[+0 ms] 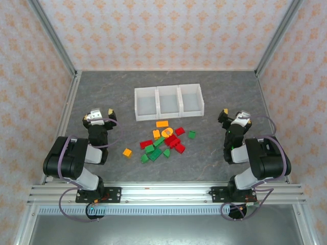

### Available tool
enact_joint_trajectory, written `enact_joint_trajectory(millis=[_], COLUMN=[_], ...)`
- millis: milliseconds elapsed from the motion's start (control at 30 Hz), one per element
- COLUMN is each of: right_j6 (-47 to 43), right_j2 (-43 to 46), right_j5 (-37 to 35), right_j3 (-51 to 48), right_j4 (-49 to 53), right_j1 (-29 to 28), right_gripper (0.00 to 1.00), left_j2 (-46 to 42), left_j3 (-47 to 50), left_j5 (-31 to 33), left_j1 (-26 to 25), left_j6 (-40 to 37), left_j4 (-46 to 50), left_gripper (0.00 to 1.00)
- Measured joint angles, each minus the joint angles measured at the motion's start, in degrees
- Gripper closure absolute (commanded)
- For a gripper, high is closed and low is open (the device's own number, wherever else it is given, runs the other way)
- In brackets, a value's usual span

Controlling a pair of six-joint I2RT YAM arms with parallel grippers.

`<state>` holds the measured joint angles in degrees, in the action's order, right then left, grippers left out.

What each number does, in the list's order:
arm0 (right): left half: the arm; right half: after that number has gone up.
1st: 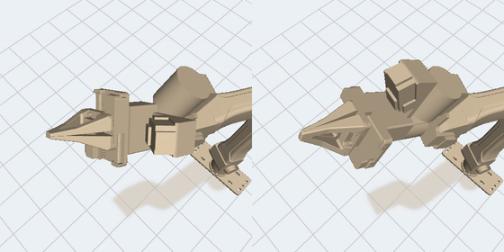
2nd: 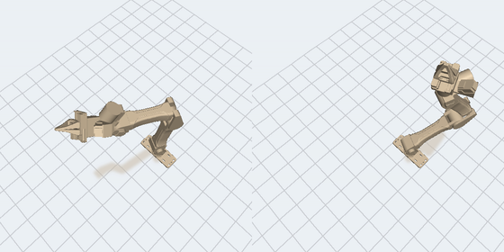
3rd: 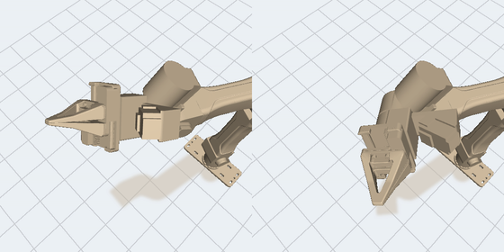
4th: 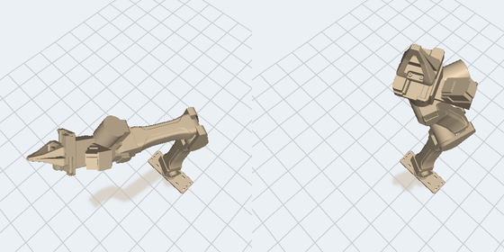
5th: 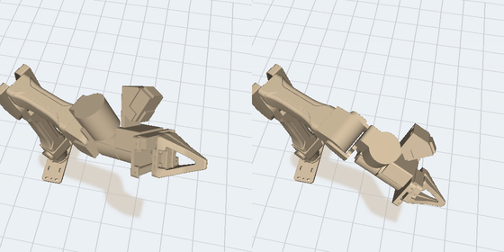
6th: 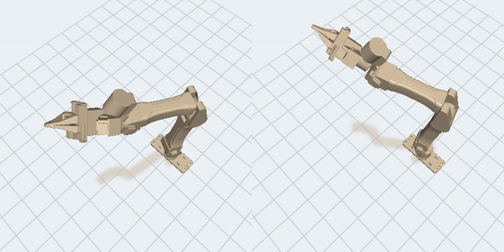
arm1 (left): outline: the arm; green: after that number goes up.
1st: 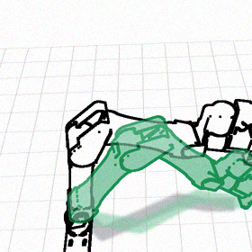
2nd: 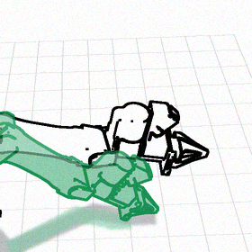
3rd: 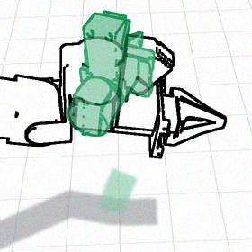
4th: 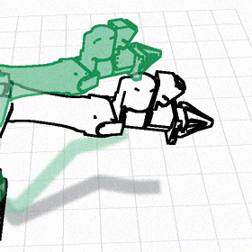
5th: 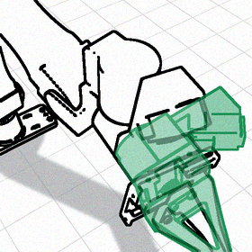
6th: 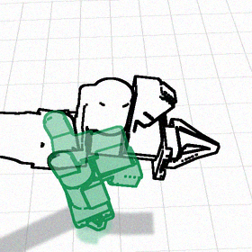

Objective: Sort the legos into containers by color
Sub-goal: Move the container to the center of the table.

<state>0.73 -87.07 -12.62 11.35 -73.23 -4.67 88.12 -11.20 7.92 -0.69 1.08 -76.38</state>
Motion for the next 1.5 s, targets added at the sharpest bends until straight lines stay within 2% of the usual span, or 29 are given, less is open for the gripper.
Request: enact_joint_trajectory(millis=[100, 233, 333, 400, 467, 533, 633, 733, 833, 1033, 1267, 1500], right_j6=[0.0, 0.0, -1.1, 1.5, 6.8, 11.2, 13.9, 14.6, 14.7, 13.4, 9.0, 5.2], right_j2=[0.0, 0.2, 3.6, 9.9, 15.6, 18.7, 19.8, 15.2, 5.6, -11.8, -23.3, -26.9], right_j5=[0.0, -0.3, -3.5, -6.5, -7.1, -5.4, 0.8, 9.9, 19.5, 31.9, 35.7, 35.7], right_j3=[0.0, 0.0, -1.3, 0.8, 7.8, 17.1, 28.0, 38.8, 50.4, 62.3, 69.7, 76.0], right_j4=[0.0, 0.1, 1.0, 10.8, 24.3, 35.4, 46.4, 56.3, 65.1, 78.4, 89.5, 94.3], right_j1=[0.0, -0.1, -2.1, -3.7, -2.3, 0.3, 1.9, 1.9, 1.8, 1.4, -1.4, -3.8], right_gripper=[0.00, 0.06, 0.00, 0.00, 0.00, 0.00, 0.00, 0.00, 0.04, 0.10, 0.22, 0.42], left_j2=[0.0, -0.1, -5.7, -12.6, -18.5, -23.3, -29.7, -32.2, -31.8, -35.7, -47.4, -48.6], left_j3=[0.0, 0.0, -0.6, -3.7, -8.7, -13.4, -17.5, -23.2, -29.2, -30.5, -30.4, -28.9], left_j5=[0.0, 0.5, 3.1, 4.3, 5.2, 6.3, 6.4, 3.9, -1.6, -10.8, -15.1, -18.1], left_j1=[0.0, -0.4, -3.7, -6.4, -7.6, -7.6, -7.6, -7.5, -7.5, -7.6, -7.6, -7.6], left_j6=[0.0, 0.0, -1.4, -0.9, 1.1, 4.0, 9.1, 14.4, 20.1, 25.9, 26.5, 25.6], left_j4=[0.0, 0.0, 6.7, 15.2, 22.6, 28.1, 37.0, 50.1, 62.8, 82.3, 94.1, 99.0], left_gripper=[0.01, 0.00, 0.01, 0.01, 0.01, 0.01, 0.01, 0.01, 0.01, 0.01, 0.01, 0.01])
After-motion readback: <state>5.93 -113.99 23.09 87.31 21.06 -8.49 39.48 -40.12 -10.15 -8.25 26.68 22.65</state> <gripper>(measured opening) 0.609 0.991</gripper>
